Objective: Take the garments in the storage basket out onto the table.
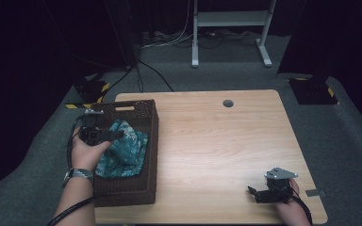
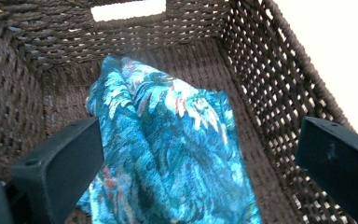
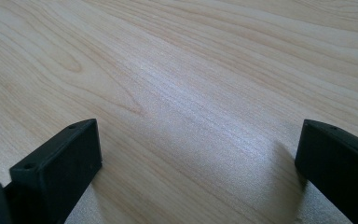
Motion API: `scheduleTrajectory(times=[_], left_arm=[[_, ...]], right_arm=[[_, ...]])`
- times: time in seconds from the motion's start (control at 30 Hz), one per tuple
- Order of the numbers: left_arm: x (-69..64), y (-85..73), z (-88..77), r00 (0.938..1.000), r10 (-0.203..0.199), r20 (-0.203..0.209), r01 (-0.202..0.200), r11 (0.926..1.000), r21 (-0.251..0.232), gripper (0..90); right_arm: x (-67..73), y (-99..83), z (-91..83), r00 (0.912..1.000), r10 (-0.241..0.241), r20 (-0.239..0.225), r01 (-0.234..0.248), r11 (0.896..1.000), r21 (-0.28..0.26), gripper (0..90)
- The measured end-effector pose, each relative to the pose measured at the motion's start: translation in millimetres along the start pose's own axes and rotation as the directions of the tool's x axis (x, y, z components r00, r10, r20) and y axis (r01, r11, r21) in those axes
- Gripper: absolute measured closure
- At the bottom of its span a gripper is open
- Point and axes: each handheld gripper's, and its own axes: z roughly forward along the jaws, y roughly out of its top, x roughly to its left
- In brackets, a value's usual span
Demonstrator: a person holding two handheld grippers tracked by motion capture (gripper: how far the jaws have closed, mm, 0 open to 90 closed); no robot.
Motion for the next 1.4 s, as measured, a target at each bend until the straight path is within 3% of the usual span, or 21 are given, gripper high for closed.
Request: scheduleTrajectory(times=[0.3, 0.57, 0.7, 0.83, 0.93, 1.1, 1.33, 1.4], left_arm=[[5.4, 0.4, 12.7, 0.9992, -0.038, -0.014, 0.038, 0.9978, 0.054, 1.3], [9.9, -1.3, 21.2, 0.998, -0.056, -0.029, 0.059, 0.9923, 0.109, 2.4], [11.5, -5.9, 27.2, 0.996, -0.087, -0.022, 0.089, 0.989, 0.118, 3.5], [11.6, -9.1, 36.1, 0.9962, -0.082, -0.03, 0.086, 0.9845, 0.153, 3.7], [11.1, -11.9, 44.1, 0.9968, -0.072, -0.035, 0.077, 0.9776, 0.196, 5.0], [11.2, -20.4, 58.4, 0.9974, -0.069, -0.022, 0.072, 0.9568, 0.282, 5.9], [12.6, -28.6, 69.9, 0.9972, -0.059, -0.046, 0.071, 0.9374, 0.341, 7.1], [10.6, -29.4, 74.7, 0.998, -0.038, -0.051, 0.054, 0.9264, 0.373, 7.8]], right_arm=[[-0.2, 0.1, 0.1, 1.0, -0.003, -0.001, 0.003, 1.0, -0.001, 0.5], [-0.1, 0.2, 0.2, 1.0, -0.003, -0.001, 0.003, 1.0, -0.001, 0.4], [-0.3, 0.2, 0.2, 1.0, -0.002, -0.003, 0.002, 1.0, -0.003, 0.5], [-0.2, 0.2, 0.3, 1.0, -0.003, -0.002, 0.003, 1.0, -0.002, 0.5], [-0.2, 0.3, 0.3, 1.0, -0.003, -0.002, 0.003, 1.0, -0.002, 0.5], [-0.1, 0.3, 0.4, 1.0, -0.004, -0.002, 0.004, 1.0, -0.002, 0.5], [-0.4, 0.3, 0.4, 1.0, -0.003, -0.004, 0.003, 1.0, -0.003, 0.5], [-0.4, 0.3, 0.4, 1.0, -0.003, -0.005, 0.003, 1.0, -0.003, 0.5]])
